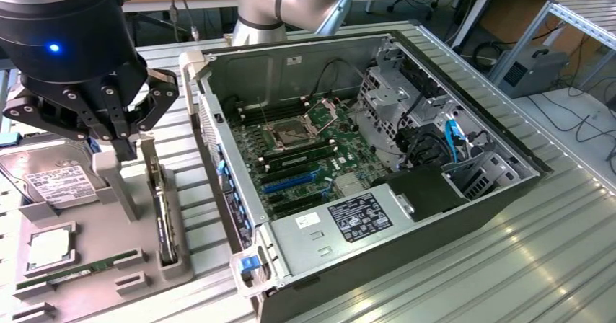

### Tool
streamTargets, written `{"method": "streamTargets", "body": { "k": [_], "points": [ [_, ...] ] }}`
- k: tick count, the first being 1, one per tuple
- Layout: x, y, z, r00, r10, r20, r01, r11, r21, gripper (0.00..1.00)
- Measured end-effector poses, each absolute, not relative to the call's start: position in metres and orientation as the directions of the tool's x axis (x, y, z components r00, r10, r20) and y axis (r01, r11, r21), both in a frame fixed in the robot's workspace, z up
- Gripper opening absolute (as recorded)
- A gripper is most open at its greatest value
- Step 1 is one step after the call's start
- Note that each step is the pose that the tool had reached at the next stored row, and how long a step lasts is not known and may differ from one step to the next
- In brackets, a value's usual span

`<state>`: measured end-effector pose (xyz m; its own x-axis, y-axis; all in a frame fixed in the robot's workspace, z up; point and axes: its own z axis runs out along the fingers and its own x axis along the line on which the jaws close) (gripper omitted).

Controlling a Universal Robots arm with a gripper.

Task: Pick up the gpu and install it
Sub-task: 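Reach for the gpu, then pick up the gpu and move the gpu toward the slot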

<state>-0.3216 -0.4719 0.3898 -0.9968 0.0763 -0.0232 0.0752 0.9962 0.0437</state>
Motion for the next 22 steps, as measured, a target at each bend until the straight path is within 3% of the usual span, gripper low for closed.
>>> {"method": "streamTargets", "body": {
  "k": [15,19,22],
  "points": [
    [-0.3216,-0.4720,0.3898,-0.997,0.076,-0.023,0.075,0.996,0.044,0.11],
    [-0.3216,-0.4720,0.3898,-0.997,0.076,-0.023,0.075,0.996,0.044,0.36],
    [-0.3217,-0.4720,0.3883,-0.997,0.076,-0.023,0.075,0.996,0.045,0.36]
  ]
}}
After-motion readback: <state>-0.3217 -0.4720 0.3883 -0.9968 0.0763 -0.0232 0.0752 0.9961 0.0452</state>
